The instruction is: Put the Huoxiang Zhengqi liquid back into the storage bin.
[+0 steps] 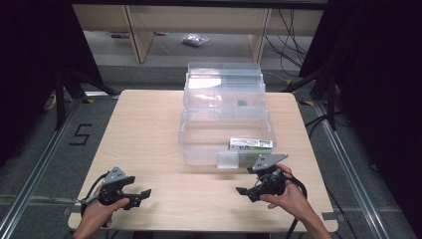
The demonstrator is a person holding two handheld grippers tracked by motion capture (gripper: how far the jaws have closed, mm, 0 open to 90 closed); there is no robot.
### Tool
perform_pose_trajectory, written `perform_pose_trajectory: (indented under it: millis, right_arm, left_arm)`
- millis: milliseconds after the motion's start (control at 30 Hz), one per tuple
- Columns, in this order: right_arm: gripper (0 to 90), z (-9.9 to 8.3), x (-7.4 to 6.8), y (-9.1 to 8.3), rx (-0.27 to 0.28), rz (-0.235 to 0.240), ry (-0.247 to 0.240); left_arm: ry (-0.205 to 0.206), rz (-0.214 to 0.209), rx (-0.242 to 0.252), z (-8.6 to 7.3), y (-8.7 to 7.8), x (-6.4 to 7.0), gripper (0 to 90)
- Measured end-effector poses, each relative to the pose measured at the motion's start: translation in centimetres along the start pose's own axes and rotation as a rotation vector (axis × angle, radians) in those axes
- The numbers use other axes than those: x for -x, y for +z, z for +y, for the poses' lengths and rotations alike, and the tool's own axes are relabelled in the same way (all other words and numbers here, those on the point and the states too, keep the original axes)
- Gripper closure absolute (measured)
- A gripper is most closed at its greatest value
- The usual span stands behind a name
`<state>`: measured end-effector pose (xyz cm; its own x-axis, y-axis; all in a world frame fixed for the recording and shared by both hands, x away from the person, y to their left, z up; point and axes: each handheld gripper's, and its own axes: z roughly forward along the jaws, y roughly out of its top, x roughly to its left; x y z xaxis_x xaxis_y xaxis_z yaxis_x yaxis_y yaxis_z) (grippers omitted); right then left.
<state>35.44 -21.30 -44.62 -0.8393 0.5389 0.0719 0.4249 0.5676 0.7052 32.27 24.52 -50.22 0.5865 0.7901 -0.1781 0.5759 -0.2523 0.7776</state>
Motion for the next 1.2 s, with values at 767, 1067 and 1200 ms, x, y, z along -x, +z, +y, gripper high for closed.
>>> perform_pose_trajectory:
  millis: [767, 1067, 1200]
  right_arm:
    - [18.0, -3.1, -0.4, -0.1, -0.012, -0.013, 0.048]
    - [17.6, -3.8, -0.9, -0.2, -0.015, -0.008, 0.065]
    - [17.2, -4.4, -1.0, -0.2, -0.02, -0.013, 0.062]
  left_arm:
    - [0.0, 0.01, 0.003, 0.1, -0.1, 0.1, 16.0]
    - [-0.003, 0.001, -0.001, 0.1, -0.1, 0.1, 16.0]
    - [0.0, 0.001, -0.003, 0.1, -0.1, 0.1, 16.0]
